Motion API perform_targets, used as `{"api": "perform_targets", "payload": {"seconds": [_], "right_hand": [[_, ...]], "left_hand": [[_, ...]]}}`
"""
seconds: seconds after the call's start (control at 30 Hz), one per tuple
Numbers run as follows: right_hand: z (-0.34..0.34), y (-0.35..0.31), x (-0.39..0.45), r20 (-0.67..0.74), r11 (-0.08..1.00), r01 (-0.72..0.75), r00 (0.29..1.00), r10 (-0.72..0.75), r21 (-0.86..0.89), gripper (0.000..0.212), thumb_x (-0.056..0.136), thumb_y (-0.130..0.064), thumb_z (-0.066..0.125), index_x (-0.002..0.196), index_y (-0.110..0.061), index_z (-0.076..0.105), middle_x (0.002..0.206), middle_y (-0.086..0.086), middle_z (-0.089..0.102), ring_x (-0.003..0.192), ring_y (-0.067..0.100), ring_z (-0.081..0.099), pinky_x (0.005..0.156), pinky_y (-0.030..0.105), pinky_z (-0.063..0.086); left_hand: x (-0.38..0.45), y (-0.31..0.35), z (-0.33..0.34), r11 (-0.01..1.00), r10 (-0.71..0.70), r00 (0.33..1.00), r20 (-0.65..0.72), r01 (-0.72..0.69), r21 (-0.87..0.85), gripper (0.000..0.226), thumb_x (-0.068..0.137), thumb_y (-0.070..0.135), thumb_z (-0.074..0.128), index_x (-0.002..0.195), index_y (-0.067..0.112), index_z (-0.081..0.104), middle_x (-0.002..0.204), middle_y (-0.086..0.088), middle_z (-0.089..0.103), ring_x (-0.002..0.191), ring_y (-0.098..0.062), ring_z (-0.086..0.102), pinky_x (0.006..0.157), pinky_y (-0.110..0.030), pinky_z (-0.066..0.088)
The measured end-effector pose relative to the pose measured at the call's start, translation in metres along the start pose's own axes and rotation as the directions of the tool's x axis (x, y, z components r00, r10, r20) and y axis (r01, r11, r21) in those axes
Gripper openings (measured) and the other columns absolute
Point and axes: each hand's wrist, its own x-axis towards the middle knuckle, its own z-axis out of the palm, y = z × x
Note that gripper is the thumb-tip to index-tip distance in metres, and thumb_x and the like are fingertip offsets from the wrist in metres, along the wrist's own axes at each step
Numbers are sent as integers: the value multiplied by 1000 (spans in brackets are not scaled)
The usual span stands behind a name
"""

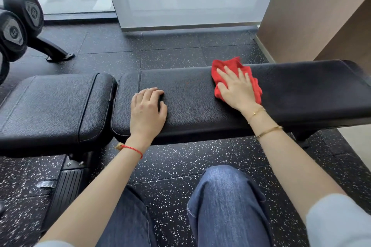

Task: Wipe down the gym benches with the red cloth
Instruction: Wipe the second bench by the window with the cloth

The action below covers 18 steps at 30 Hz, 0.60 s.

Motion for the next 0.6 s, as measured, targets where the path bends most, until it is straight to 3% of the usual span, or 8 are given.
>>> {"api": "perform_targets", "payload": {"seconds": [0.17, 0.3, 0.43, 0.6], "right_hand": [[10, -47, -15, 32, 981, 191, 981, -191, 24, 53, 99, -39, 41, 151, -38, 30, 162, -10, 21, 151, 28, 12, 123, 44, 1], [12, -41, -53, 2, 949, 312, 950, -313, 51, 52, 98, -37, 44, 149, -37, 35, 159, -11, 27, 150, 26, 17, 123, 42, 4], [7, 0, -69, -53, 965, 261, 965, -259, 39, 51, 98, -37, 44, 148, -37, 36, 158, -12, 30, 149, 24, 20, 123, 40, 5], [-3, 58, -50, -100, 999, 36, 994, -35, 4, 50, 99, -36, 43, 149, -38, 35, 159, -10, 29, 149, 25, 20, 123, 42, 6]], "left_hand": [[0, 0, 0, 1000, 2, 1000, -2, -2, 3, 33, 92, 22, 55, 123, 15, 62, 131, -3, 60, 127, -26, 49, 116, -44, 29], [0, 3, -1, 1000, 2, 1000, 7, -2, 29, 34, 92, 20, 55, 124, 13, 62, 133, -5, 59, 128, -27, 48, 115, -46, 29], [4, 9, 0, 1000, -9, 1000, 15, 9, 12, 30, 93, 19, 54, 121, 12, 64, 130, -6, 61, 126, -28, 50, 112, -45, 32], [14, 41, 9, 996, 70, 997, 13, -69, -62, 27, 93, 21, 55, 116, 14, 67, 122, -3, 65, 120, -27, 54, 109, -44, 35]]}}
